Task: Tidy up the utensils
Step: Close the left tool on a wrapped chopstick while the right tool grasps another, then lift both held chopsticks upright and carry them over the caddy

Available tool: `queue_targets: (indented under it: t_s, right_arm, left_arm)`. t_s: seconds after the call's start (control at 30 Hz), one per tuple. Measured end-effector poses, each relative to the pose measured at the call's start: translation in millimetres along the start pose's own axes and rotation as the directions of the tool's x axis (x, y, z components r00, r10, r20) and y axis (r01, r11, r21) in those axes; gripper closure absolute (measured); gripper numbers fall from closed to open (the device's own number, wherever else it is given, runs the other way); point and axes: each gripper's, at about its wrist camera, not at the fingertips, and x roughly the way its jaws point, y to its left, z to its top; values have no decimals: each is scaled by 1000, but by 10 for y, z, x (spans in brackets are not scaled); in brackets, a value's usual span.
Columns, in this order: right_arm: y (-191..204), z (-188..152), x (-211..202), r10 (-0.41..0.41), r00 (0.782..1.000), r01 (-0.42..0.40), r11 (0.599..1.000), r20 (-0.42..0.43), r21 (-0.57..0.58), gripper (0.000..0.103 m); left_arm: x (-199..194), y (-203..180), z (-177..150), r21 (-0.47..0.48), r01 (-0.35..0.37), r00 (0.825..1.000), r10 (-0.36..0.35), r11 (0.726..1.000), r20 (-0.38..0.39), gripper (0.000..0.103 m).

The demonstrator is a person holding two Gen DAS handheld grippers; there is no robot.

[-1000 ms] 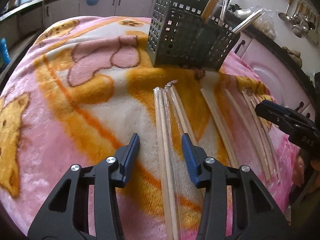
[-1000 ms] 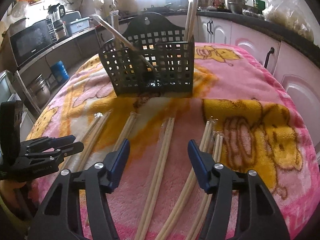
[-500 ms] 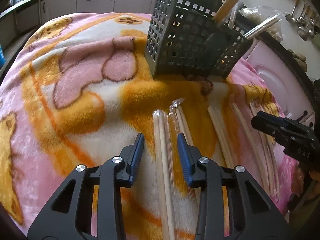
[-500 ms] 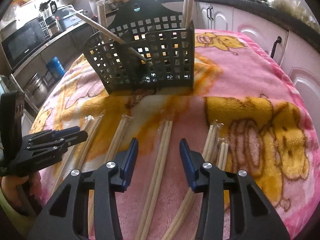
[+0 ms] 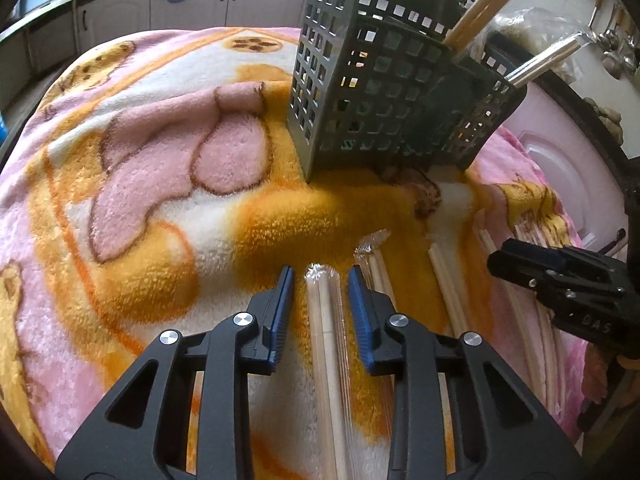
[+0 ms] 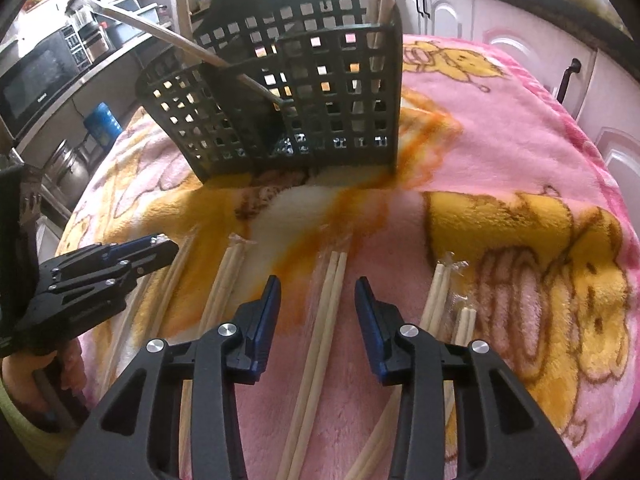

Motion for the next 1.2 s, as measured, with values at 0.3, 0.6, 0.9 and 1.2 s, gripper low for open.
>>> queue_targets:
  t_s: [0.3, 0.6, 0.9, 1.2]
  right_arm:
    - [-5, 72, 107, -33, 999, 33, 999, -36, 12, 67]
    - [8, 144, 162, -74, 994, 76, 997, -77, 17, 77]
    - [61, 150, 13, 29, 999, -29, 999, -17, 44, 97]
    - [164, 58, -564, 141, 976, -148, 989, 167, 31, 98]
  left_arm:
    - [-11, 110, 19, -45, 42, 999, -42, 998, 11, 96]
    - [-232, 71, -17, -6, 64, 996, -63, 998, 66, 100]
    - [-501, 102, -35, -15, 81, 989, -78, 997, 123, 100]
    - [-823, 70, -13, -4, 79, 977, -77, 997, 197, 100]
